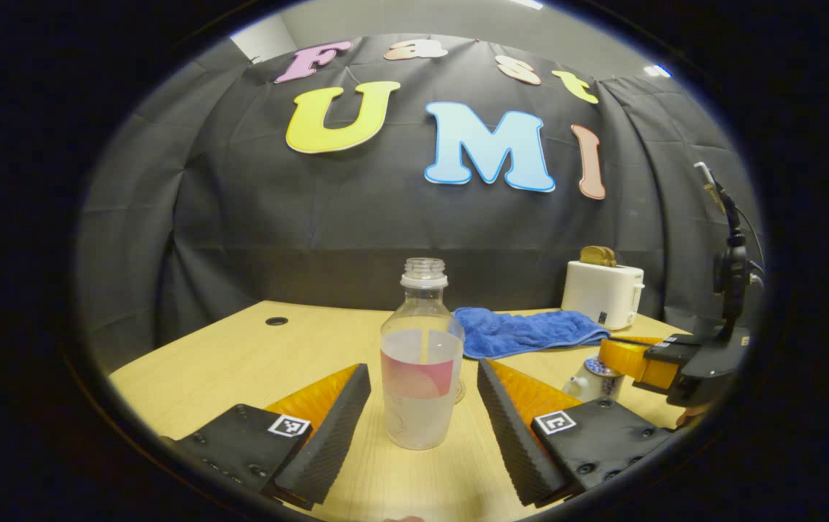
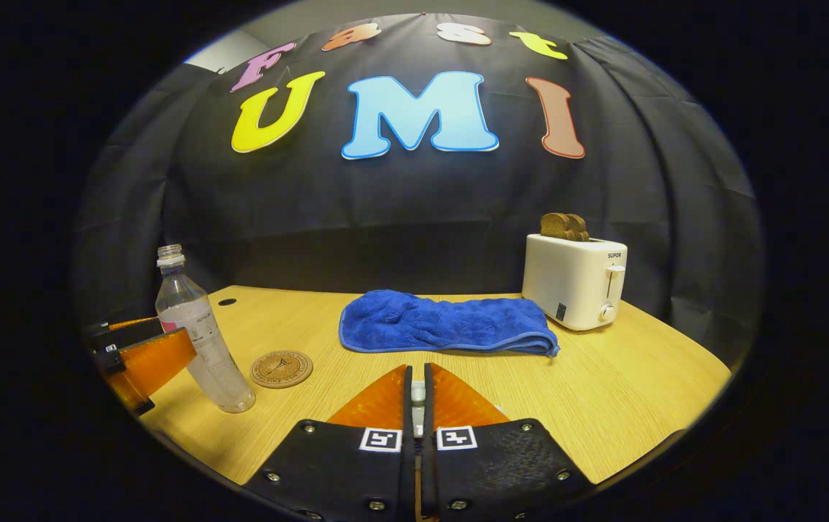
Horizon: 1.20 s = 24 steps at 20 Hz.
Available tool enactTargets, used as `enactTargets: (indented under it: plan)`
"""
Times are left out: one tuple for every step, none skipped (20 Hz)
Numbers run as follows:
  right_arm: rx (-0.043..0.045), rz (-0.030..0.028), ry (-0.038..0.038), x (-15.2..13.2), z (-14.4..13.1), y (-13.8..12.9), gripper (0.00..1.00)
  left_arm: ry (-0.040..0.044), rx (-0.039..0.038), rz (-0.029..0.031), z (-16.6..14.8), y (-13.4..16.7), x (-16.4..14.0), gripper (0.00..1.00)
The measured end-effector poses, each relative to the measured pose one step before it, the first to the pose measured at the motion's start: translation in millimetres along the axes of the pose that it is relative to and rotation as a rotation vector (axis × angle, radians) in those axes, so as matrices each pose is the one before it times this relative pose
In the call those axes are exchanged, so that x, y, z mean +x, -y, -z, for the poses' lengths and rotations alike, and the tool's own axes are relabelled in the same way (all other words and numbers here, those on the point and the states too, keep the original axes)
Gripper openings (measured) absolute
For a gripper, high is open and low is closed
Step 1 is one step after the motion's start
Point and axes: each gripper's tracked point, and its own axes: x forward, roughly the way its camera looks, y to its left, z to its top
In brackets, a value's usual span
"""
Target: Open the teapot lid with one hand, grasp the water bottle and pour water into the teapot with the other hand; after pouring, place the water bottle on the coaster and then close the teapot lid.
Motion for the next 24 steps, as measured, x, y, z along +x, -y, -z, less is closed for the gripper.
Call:
enactTargets:
  plan:
    - [0.0059, -0.00281, 0.01241, -1.86, -4.99, -0.2, 0.03, -0.00085, 0.00823, -0.00805, 1.67, -2.42, -0.25, 1.0]
    - [0.00331, -0.00312, 0.01464, -1.69, -3.15, -0.43, 0.03, -0.00179, 0.00845, -0.00065, 1.78, 0.56, 2.78, 1.0]
    - [0.00547, -0.00399, 0.01675, -1.97, -5.52, -0.58, 0.03, -0.00109, 0.00839, -0.00152, -0.22, -0.29, 3.1, 1.0]
    - [0.005, -0.00491, 0.01914, -2.2, -3.6, 0.69, 0.04, 0.00002, 0.00909, -0.00166, 0.87, -0.1, 1.83, 1.0]
    - [0.00228, 0.00124, 0.01668, -1.49, -5.76, 0.64, 0.04, -0.00265, 0.00965, 0.00001, -0.05, 0.24, 2.95, 1.0]
    - [0.00025, 0.00306, 0.01713, -1.25, -3.98, 1.38, 0.03, -0.00207, 0.01184, -0.00008, 1.59, 0.67, 2.1, 1.0]
    - [0.00073, 0.00255, 0.01554, -1.31, -4.12, 2.06, 0.03, -0.00289, 0.015, -0.00099, 0.38, 1.36, 2.38, 1.0]
    - [0.00248, 0.00201, 0.0132, -1.6, -3.0, 1.89, 0.03, -0.00141, 0.01444, -0.00258, 0.92, 0.1, 1.74, 1.0]
    - [0.00438, 0.00486, 0.00795, -0.58, -2.42, 2.54, 0.03, -0.00117, 0.01167, -0.00263, 0.02, 0.66, 2.4, 1.0]
    - [0.00553, 0.00224, 0.00547, -0.84, -1.05, 2.03, 0.03, -0.00081, 0.0064, -0.0015, 0.38, 0.05, 2.02, 1.0]
    - [0.00516, 0.00123, 0.00315, -0.68, -1.2, 1.62, 0.03, -0.00398, 0.00517, -0.00198, 1.16, 0.36, 1.54, 1.0]
    - [0.0029, 0.00393, 0.00469, -1.02, 0.41, 2.81, 0.03, -0.0039, 0.00747, -0.00593, 1.47, -0.75, 1.34, 1.0]
    - [-0.00007, 0.00667, 0.00219, -0.82, -1.41, 2.89, 0.03, -0.00454, 0.00592, 0.0042, 0.74, 1.78, 0.6, 1.0]
    - [0.00147, 0.00616, 0.00737, -1.58, -0.8, 3.47, 0.03, -0.00407, 0.01005, -0.00604, 1.47, -0.51, 1.85, 1.0]
    - [0.00295, 0.00623, 0.00357, -0.86, -1.81, 2.98, 0.03, 0.00019, 0.00519, 0.00111, -3.54, 0.16, -2.31, 0.96]
    - [0.00527, 0.00795, 0.00328, -0.21, -0.24, 3.26, 0.03, -0.00163, 0.01146, 0.00994, 1.6, 2.35, 0.98, 0.92]
    - [0.00719, 0.00658, 0.00478, -0.94, -2.45, 3.3, 0.03, -0.00014, 0.01653, -0.00144, -0.83, 0.07, 0.28, 0.89]
    - [0.00401, 0.00643, 0.00318, -0.74, -0.01, 3.02, 0.03, -0.00428, 0.02766, -0.00623, -0.36, -1.6, -0.2, 0.88]
    - [0.00413, 0.0082, 0.00368, -1.0, -1.67, 3.87, 0.03, -0.00406, 0.03333, -0.00537, -0.63, -0.52, 0.01, 0.88]
    - [0.00402, 0.00863, 0.00117, -0.17, 0.43, 3.46, 0.03, -0.00401, 0.03775, -0.00281, -0.26, 0.26, 0.78, 0.87]
    - [0.00972, 0.00857, 0.00354, -0.82, -2.17, 4.21, 0.03, -0.00239, 0.04239, -0.00392, -2.24, -0.18, 0.72, 0.88]
    - [0.01066, 0.0055, 0.00472, -1.2, -1.82, 3.54, 0.03, -0.0012, 0.04715, -0.00518, -2.24, -1.78, 0.07, 0.88]
    - [0.00953, 0.00809, 0.00596, -1.35, -2.21, 3.93, 0.03, 0.0019, 0.05082, -0.00652, -3.95, -1.0, -0.39, 0.88]
    - [0.00631, 0.00984, 0.00641, -0.48, -1.57, 4.47, 0.03, 0.00139, 0.04875, -0.00771, -2.7, -4.04, -1.33, 0.88]
